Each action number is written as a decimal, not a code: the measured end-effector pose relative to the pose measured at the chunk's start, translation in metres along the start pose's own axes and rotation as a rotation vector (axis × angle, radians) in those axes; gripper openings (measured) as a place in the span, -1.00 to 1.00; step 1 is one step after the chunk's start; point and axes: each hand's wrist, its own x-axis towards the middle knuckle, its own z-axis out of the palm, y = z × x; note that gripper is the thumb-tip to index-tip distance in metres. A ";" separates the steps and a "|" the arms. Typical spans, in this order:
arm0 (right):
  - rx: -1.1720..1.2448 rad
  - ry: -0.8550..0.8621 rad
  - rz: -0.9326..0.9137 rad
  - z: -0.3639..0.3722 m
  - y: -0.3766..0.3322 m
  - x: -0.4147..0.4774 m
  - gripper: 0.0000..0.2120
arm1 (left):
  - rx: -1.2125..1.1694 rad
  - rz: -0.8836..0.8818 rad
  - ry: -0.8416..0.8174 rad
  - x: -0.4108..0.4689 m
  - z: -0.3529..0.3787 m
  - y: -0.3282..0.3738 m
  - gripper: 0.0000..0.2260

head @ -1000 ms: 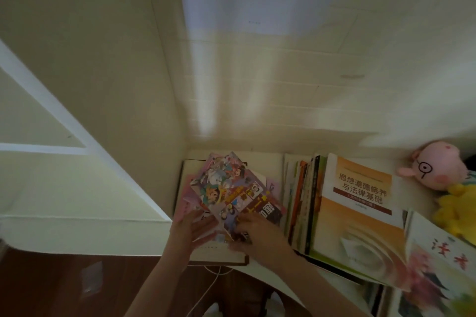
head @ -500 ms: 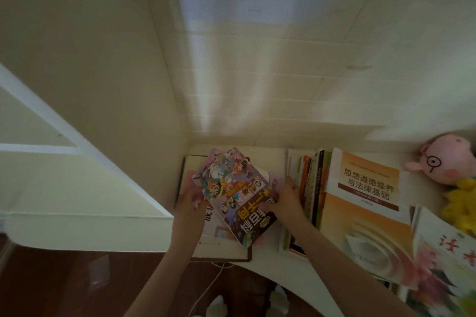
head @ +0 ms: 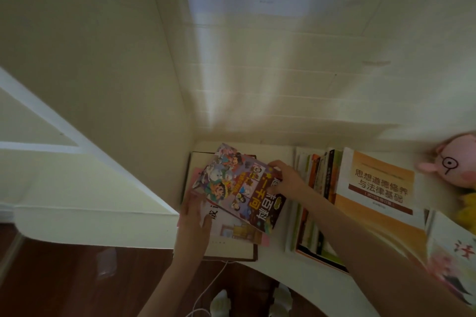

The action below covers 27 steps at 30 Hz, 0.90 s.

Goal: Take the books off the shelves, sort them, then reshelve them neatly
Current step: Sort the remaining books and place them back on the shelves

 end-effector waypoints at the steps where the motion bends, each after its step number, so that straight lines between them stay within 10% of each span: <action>1: 0.040 -0.015 -0.025 -0.006 -0.004 -0.003 -0.47 | -0.032 -0.015 0.005 0.002 0.000 -0.001 -0.54; 10: -0.343 -0.249 -0.417 -0.070 -0.075 -0.012 -0.51 | 0.169 0.265 0.168 0.024 -0.007 0.031 -0.42; 16: -0.264 -0.069 -0.656 -0.044 -0.106 -0.006 -0.56 | 0.185 0.154 -0.159 0.070 -0.009 0.057 -0.77; 20: 0.048 0.144 -0.375 -0.020 -0.078 -0.008 -0.43 | -0.320 -0.178 -0.024 0.042 -0.007 0.053 -0.90; 24: -0.012 0.033 0.093 0.012 -0.037 -0.013 -0.29 | -0.615 -0.502 -0.061 0.006 0.015 0.033 -0.58; 27: -0.198 -0.047 0.098 0.038 -0.021 -0.013 -0.42 | -0.444 -0.560 -0.170 -0.014 0.027 0.042 -0.26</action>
